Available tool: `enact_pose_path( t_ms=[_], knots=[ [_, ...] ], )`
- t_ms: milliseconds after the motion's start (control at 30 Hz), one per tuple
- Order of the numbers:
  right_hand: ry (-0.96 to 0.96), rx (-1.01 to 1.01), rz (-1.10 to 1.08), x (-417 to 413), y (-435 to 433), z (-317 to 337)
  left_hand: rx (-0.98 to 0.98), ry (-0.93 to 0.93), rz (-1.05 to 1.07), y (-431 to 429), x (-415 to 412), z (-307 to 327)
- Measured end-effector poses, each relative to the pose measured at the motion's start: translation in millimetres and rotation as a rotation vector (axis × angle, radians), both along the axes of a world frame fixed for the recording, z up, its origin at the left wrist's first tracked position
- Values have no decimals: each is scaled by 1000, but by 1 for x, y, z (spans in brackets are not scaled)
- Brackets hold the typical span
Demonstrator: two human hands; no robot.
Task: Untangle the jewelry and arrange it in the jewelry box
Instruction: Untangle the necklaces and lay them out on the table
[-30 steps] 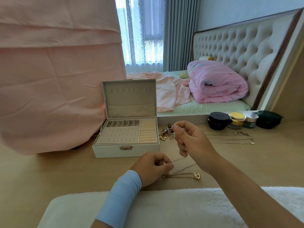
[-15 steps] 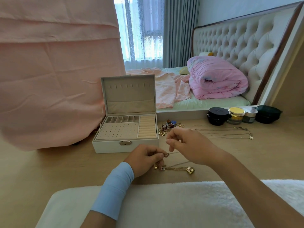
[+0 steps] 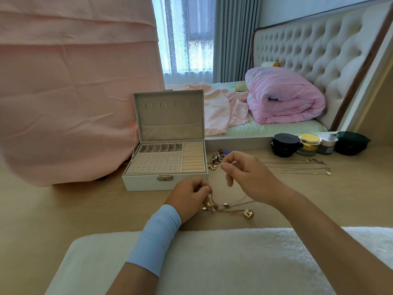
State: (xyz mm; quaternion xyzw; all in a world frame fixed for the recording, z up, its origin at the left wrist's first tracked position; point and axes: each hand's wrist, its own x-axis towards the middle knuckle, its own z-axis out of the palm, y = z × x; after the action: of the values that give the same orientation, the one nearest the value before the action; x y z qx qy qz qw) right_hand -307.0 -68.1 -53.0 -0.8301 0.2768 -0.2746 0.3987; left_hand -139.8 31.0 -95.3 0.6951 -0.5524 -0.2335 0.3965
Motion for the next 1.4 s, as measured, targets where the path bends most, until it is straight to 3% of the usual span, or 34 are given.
enact_pose_path(
  t_ms=[133, 233, 333, 400, 500, 600, 733, 967, 1133, 1200, 1267, 1400],
  knots=[
    [-110, -76, -31, -2, -3, 1, 19, -67, 5, 1, 3, 4],
    [-89, -179, -72, -4, -6, 3, 65, -143, 33, 3, 10, 3],
    [-24, -301, -114, -6, -5, 7, 194, -334, 42, 6, 17, 4],
    [-48, -299, -100, -6, -4, 8, 259, -450, 34, 8, 16, 7],
    [-162, -192, -42, -3, -3, 9, 203, -493, 21, 9, 4, 14],
    [-184, -158, -19, -1, 0, 6, 108, -399, -62, 4, -21, 17],
    [-106, -170, -16, -1, 1, 5, 208, -156, -171, -10, -47, 13],
    [22, -218, -42, -9, -13, 52, 196, -160, -172, -38, -52, 29],
    [61, -322, -79, -9, -14, 87, 158, 272, -295, -50, -65, 47],
    [89, -358, -83, -9, -12, 97, 195, 245, -336, -51, -66, 49],
    [95, -389, -81, -9, -9, 105, 170, 89, -327, -53, -66, 49],
    [95, -427, -74, -11, -5, 119, 12, -5, -178, -57, -71, 58]
  ],
)
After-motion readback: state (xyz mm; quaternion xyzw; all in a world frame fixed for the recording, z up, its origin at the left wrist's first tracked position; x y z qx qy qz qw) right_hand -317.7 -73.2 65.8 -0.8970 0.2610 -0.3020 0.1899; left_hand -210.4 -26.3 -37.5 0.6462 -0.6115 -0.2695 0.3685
